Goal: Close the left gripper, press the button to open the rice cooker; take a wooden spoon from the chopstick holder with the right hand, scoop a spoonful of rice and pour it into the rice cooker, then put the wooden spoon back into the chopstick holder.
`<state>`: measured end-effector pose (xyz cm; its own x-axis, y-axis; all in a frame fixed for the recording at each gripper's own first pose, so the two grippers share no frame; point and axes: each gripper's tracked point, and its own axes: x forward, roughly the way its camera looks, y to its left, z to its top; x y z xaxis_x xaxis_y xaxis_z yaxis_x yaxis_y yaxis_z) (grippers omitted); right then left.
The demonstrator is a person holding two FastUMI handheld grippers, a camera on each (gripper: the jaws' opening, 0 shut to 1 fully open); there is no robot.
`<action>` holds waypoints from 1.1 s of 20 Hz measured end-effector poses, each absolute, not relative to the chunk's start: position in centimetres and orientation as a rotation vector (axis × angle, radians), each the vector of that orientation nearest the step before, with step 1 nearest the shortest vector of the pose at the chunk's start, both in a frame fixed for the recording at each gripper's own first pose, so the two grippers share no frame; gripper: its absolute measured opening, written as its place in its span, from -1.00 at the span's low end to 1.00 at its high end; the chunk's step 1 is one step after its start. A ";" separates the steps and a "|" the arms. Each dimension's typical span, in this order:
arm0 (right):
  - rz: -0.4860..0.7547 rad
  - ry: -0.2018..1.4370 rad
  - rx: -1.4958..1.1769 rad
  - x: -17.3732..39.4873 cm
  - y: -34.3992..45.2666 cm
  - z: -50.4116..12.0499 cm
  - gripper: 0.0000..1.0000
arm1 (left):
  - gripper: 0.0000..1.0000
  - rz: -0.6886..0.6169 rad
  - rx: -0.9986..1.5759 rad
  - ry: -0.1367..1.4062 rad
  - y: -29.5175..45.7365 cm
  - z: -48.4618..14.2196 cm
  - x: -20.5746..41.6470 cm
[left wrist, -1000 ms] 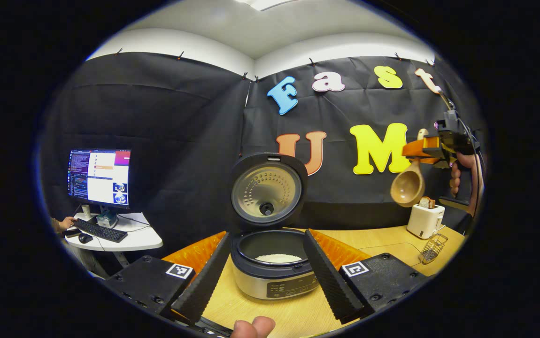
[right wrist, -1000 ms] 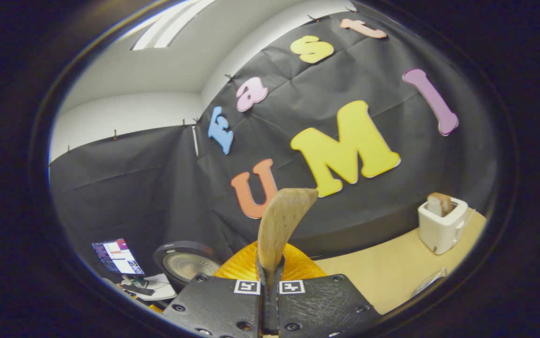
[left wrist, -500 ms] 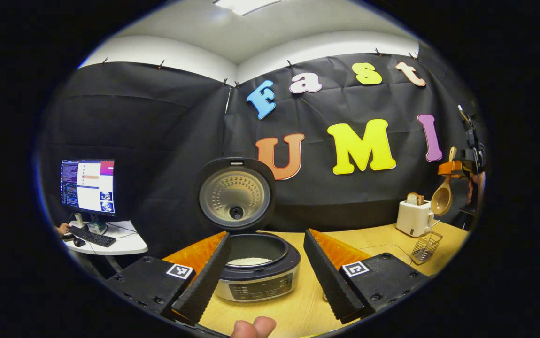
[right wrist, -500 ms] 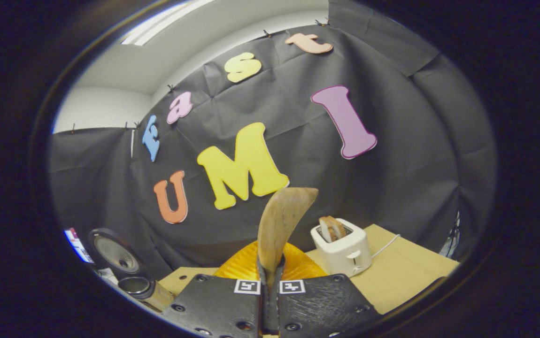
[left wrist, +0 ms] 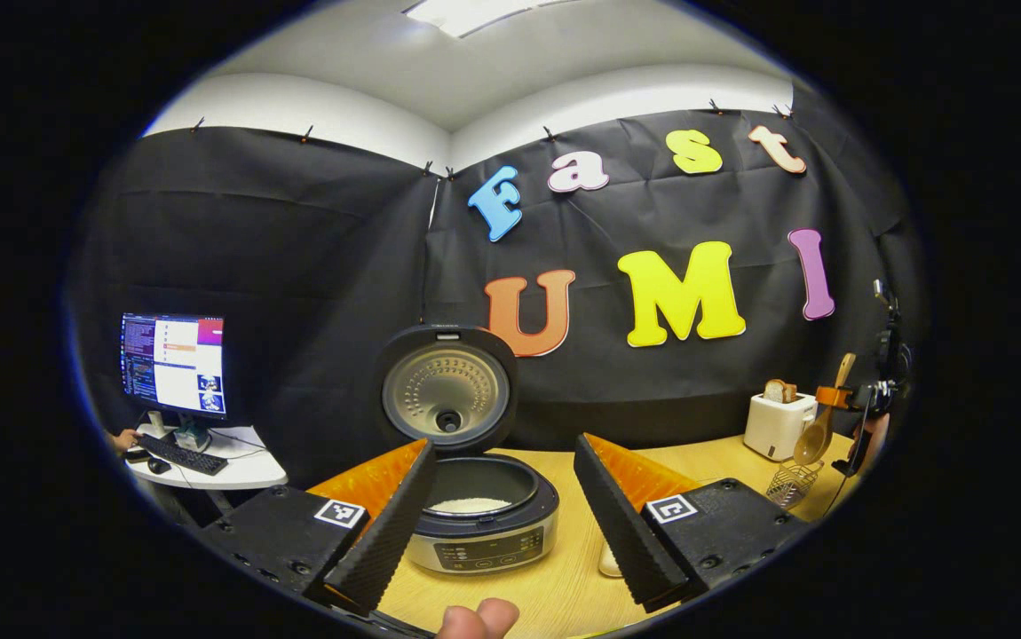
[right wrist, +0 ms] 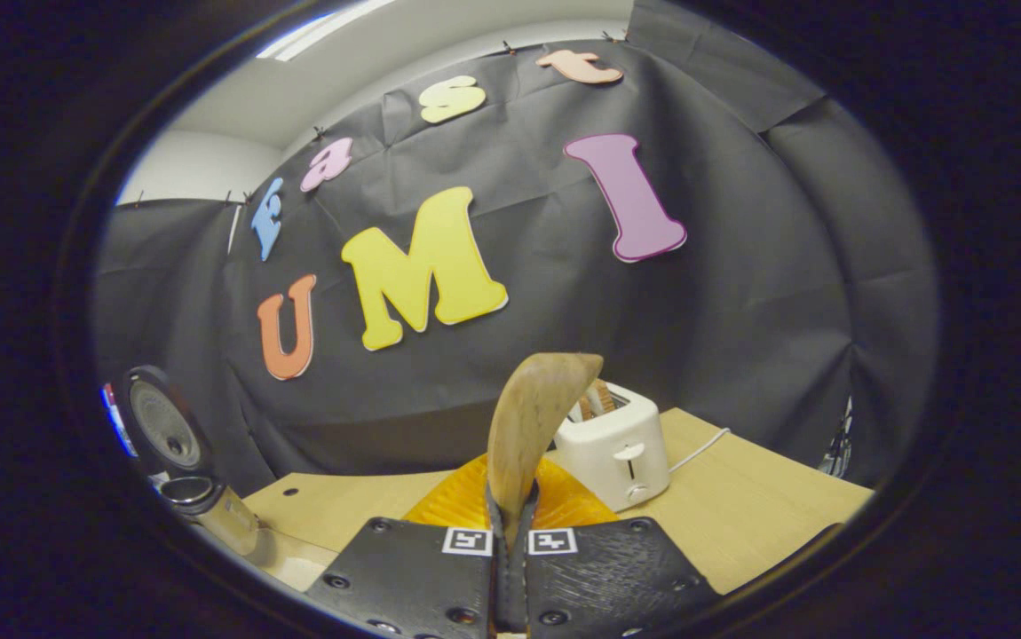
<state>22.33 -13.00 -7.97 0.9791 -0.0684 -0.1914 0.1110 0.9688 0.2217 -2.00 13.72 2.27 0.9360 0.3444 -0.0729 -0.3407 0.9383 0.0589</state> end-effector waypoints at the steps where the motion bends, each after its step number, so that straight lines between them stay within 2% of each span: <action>1: -0.088 0.183 0.228 22.3 -12.9 -8.5 -1.00 | 0.98 0.354 0.055 0.076 13.7 2.7 -2.1; 9: -0.092 0.243 0.224 22.3 -12.7 -14.0 -0.99 | 0.97 0.355 0.069 0.070 13.4 3.5 -2.9; 13: -0.080 0.287 0.222 22.1 -12.5 -15.8 -0.89 | 0.97 0.360 0.070 0.075 13.3 3.6 -2.8; 17: -0.070 0.252 0.241 21.8 -13.0 -14.2 -0.76 | 0.97 0.345 0.061 0.073 13.1 4.1 -2.1; 19: -0.080 0.258 0.255 21.3 -13.6 -13.7 -0.57 | 0.97 0.355 0.068 0.071 13.4 4.7 -1.8; 20: -0.104 0.273 0.257 21.1 -14.4 -13.8 -0.09 | 0.97 0.351 0.068 0.070 13.2 5.0 -1.6; 22: -0.123 0.270 0.277 20.7 -15.3 -13.5 0.38 | 0.97 0.339 0.048 0.059 12.5 5.7 -1.3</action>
<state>20.73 -15.27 -13.49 0.9565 -0.0830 -0.2795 0.1568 0.9547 0.2529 -1.25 12.47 5.66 0.9413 0.3337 -0.0502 -0.3309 0.9420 0.0565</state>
